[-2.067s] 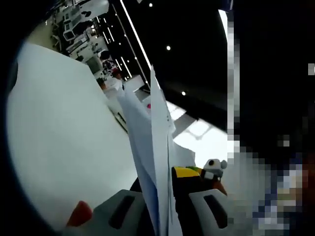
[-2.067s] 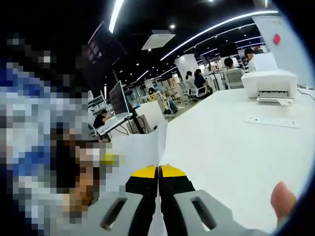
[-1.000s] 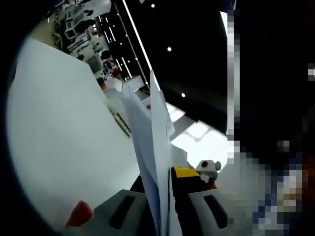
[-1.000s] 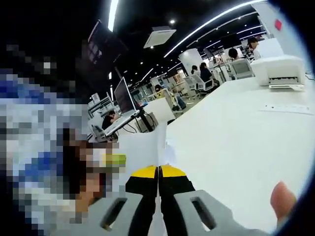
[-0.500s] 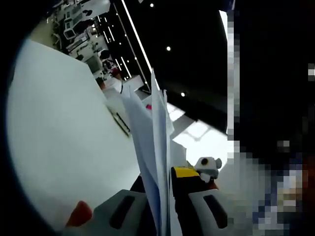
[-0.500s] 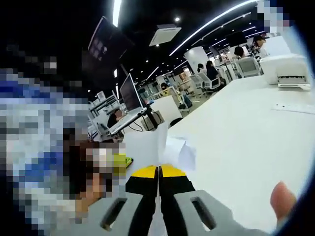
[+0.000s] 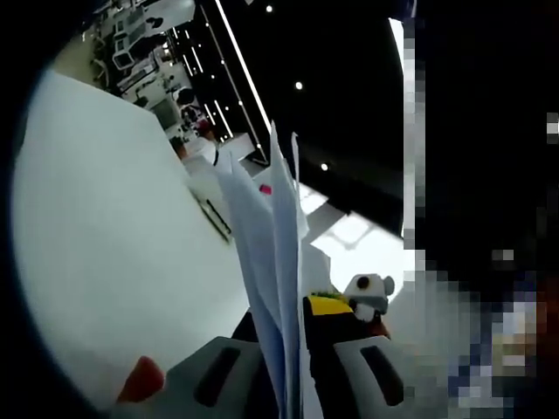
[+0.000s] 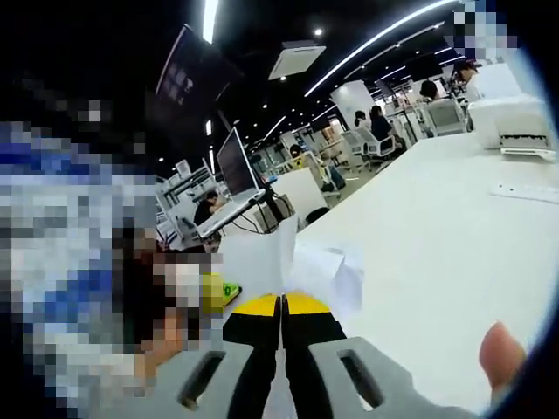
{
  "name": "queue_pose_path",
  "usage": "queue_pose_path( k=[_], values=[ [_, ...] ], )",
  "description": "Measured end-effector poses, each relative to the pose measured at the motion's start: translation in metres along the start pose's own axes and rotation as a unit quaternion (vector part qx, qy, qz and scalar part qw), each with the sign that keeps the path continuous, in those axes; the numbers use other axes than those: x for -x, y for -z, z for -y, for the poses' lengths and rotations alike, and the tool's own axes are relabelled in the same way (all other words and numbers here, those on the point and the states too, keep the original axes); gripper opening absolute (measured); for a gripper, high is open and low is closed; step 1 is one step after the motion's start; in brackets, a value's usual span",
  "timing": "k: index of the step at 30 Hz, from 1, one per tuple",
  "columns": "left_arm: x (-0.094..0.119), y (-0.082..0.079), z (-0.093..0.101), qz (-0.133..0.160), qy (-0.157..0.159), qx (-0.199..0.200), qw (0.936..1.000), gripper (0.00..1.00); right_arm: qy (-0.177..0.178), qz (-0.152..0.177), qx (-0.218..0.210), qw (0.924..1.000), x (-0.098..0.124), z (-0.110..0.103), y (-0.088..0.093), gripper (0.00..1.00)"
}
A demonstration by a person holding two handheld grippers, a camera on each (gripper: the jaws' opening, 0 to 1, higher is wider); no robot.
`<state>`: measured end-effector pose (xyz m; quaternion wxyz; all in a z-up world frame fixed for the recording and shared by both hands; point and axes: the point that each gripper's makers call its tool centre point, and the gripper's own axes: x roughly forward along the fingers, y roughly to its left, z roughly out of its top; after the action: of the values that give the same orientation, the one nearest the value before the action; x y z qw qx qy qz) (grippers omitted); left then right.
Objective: Organize the stack of printing papers by aligning and flattening the scattered papers on the table
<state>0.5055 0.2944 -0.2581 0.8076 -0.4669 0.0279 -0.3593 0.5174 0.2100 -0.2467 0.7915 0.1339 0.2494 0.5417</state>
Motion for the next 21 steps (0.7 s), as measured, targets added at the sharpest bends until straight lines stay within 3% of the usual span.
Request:
queue_pose_path(
  k=[13, 14, 16, 17, 21],
  values=[
    [-0.003, 0.001, 0.001, -0.007, 0.001, -0.007, 1.0000, 0.06, -0.014, 0.008, 0.008, 0.9998, 0.004, -0.005, 0.003, 0.00],
    [-0.003, 0.001, 0.002, -0.008, 0.001, -0.007, 0.9999, 0.06, -0.012, 0.023, 0.026, 0.9993, 0.006, -0.004, -0.001, 0.03],
    [-0.003, 0.002, 0.003, -0.009, 0.002, -0.008, 0.9999, 0.06, -0.007, 0.052, 0.062, 0.9967, 0.009, -0.001, -0.007, 0.21],
    [-0.004, 0.002, 0.003, -0.010, 0.001, -0.009, 0.9999, 0.06, -0.007, 0.051, 0.060, 0.9969, 0.011, 0.000, -0.007, 0.25],
    [-0.004, 0.005, 0.006, -0.011, 0.002, -0.010, 0.9999, 0.06, 0.001, 0.058, 0.064, 0.9963, 0.019, 0.008, -0.012, 0.29]
  ],
)
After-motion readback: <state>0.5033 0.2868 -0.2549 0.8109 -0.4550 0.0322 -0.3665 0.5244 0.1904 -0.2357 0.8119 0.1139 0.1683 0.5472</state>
